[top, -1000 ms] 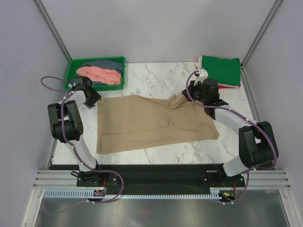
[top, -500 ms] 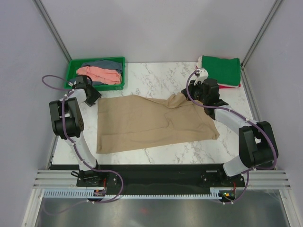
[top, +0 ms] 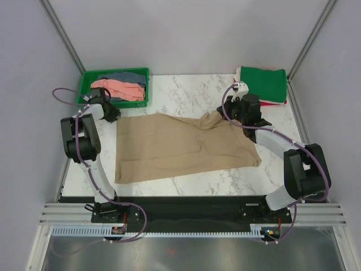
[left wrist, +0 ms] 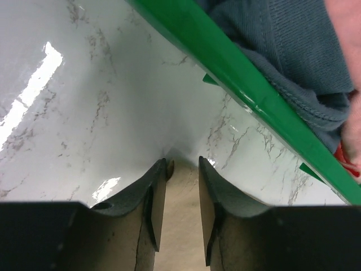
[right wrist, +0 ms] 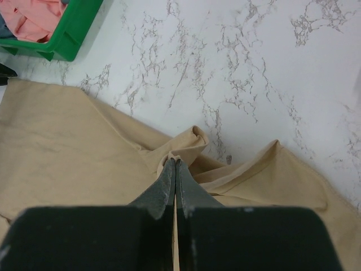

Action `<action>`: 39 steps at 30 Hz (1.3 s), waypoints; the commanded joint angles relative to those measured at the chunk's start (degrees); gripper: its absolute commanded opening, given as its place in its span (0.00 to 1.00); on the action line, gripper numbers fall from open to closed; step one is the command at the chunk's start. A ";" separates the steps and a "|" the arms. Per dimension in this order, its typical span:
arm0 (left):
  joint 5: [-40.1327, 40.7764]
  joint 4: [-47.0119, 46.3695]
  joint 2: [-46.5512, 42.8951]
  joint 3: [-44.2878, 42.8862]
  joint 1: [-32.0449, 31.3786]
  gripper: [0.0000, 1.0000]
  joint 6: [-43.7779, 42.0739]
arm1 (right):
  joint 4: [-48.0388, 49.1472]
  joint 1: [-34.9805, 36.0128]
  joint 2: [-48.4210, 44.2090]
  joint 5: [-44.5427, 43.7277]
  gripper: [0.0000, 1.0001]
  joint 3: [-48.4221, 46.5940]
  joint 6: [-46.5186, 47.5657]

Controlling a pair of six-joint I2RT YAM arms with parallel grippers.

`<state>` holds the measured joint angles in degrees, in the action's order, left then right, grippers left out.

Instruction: Fold and stack the t-shirts

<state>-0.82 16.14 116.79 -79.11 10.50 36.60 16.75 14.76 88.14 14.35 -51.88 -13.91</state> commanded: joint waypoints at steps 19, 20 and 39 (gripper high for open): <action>-3.40 4.70 -10.15 3.42 -0.92 0.02 2.86 | 6.81 -1.93 -3.14 -1.23 0.00 4.41 -5.60; -3.14 3.99 -11.83 5.00 -1.10 0.02 3.39 | 5.15 -1.93 -4.28 -2.47 0.00 4.59 -5.86; 2.67 -4.54 -31.01 30.59 0.66 0.02 3.65 | -8.05 -7.47 -29.86 -13.98 0.00 19.70 -8.23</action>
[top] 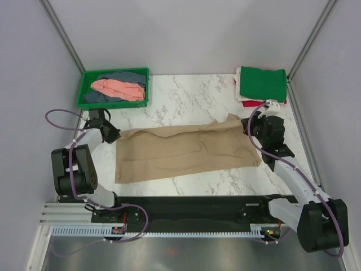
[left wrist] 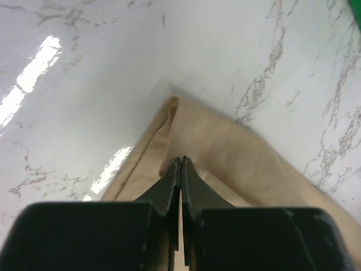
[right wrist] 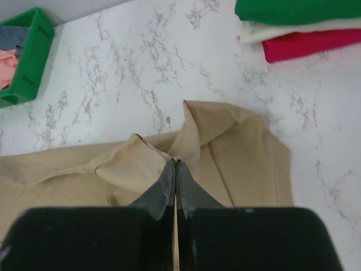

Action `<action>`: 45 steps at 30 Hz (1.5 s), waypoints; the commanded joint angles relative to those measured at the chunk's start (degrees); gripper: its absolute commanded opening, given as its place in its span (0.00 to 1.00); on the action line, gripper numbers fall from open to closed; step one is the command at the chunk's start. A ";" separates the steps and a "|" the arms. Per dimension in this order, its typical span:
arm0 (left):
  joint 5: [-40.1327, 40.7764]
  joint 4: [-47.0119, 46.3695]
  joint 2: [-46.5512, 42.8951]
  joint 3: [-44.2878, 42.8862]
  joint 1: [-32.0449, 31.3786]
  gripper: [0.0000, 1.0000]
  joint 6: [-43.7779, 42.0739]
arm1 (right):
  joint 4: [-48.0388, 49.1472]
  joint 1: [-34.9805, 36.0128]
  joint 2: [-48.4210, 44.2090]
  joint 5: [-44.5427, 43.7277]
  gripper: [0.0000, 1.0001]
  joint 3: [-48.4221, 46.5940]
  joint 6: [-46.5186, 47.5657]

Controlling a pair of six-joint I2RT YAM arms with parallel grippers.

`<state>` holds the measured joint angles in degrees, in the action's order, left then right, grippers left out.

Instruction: Fold and stack the t-shirts

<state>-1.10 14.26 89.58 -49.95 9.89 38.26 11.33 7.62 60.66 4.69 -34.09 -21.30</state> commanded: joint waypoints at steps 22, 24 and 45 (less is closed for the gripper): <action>3.57 0.06 -18.12 8.03 2.06 0.02 2.69 | -6.05 -2.78 -7.74 -12.77 0.00 7.63 -11.30; 3.74 1.29 -20.13 9.26 1.97 0.02 2.96 | -7.46 -2.70 -10.81 -13.30 0.00 8.86 -12.18; 3.84 3.06 -35.01 15.59 1.45 0.60 6.66 | -15.12 -2.00 -24.20 -9.27 0.76 17.48 -21.59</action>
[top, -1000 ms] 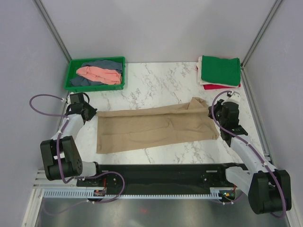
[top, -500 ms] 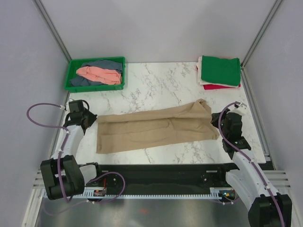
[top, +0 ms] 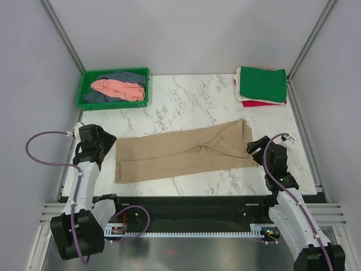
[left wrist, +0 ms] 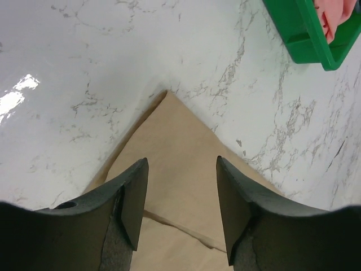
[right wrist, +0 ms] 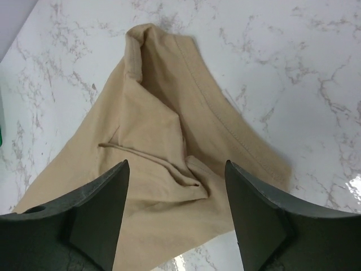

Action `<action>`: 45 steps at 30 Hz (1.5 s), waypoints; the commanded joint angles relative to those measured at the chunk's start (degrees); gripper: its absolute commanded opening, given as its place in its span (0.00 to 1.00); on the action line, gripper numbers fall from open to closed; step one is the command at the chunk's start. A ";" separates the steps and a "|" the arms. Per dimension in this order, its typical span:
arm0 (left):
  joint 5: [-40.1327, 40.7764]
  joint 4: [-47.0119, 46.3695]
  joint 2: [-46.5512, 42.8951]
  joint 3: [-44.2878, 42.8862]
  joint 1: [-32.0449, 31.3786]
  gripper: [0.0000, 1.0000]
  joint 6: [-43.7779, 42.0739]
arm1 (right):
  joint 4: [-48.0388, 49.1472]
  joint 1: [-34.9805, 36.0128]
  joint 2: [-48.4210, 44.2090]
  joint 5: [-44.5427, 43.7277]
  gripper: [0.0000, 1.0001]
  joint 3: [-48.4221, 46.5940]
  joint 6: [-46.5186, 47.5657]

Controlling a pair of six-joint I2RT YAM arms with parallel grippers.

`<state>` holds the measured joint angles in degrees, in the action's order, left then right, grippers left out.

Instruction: Fold and stack the t-shirts

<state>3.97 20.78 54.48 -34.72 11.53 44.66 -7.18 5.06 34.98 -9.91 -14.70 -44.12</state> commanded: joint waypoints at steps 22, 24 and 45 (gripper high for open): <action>-3.26 -4.51 25.95 -3.62 -19.61 0.47 -9.42 | 7.36 16.30 58.52 5.70 0.82 -28.70 5.26; -3.70 -4.60 22.97 -1.94 -20.14 0.47 -9.33 | 5.88 16.30 63.96 5.43 0.82 -34.41 6.15; -16.28 -18.04 17.40 12.57 -37.16 0.46 8.23 | -12.60 16.47 118.11 15.00 0.84 -115.18 15.46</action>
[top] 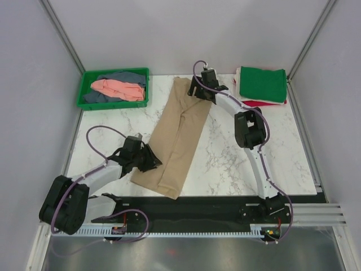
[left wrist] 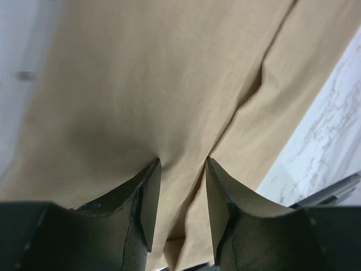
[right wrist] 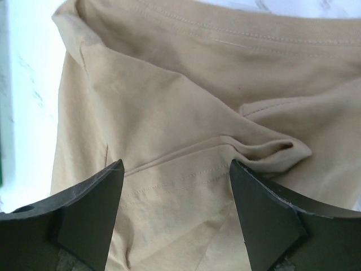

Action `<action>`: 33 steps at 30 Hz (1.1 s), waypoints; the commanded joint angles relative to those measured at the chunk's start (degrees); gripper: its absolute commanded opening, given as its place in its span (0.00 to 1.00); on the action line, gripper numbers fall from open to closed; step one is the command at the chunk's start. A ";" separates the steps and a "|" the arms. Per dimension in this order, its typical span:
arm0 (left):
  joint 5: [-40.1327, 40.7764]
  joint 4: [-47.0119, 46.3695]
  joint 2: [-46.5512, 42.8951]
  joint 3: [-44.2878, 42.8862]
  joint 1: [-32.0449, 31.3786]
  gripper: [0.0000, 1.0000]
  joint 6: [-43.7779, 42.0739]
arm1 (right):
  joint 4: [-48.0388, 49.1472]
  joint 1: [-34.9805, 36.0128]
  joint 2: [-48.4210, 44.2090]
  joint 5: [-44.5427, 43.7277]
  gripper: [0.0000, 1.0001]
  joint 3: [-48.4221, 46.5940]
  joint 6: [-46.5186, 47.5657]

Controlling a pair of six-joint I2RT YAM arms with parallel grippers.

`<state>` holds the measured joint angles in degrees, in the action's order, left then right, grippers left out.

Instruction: Fold and stack the t-shirts

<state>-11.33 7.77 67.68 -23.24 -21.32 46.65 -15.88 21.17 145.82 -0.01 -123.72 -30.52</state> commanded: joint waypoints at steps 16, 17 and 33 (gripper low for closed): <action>6.75 -3.23 8.54 -10.32 -21.04 0.45 13.64 | 16.83 -0.16 10.12 16.08 0.88 -12.34 3.98; 9.11 -1.11 7.65 -11.55 -22.17 0.45 12.86 | 17.28 -0.16 8.88 16.70 0.88 -11.55 4.07; 26.27 21.76 -14.32 -15.45 -24.12 0.48 7.31 | 12.64 0.45 -29.42 8.90 0.98 21.12 5.30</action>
<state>10.00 24.18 55.96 -42.15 -45.34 55.02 -1.37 21.10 127.48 12.38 -108.03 -25.50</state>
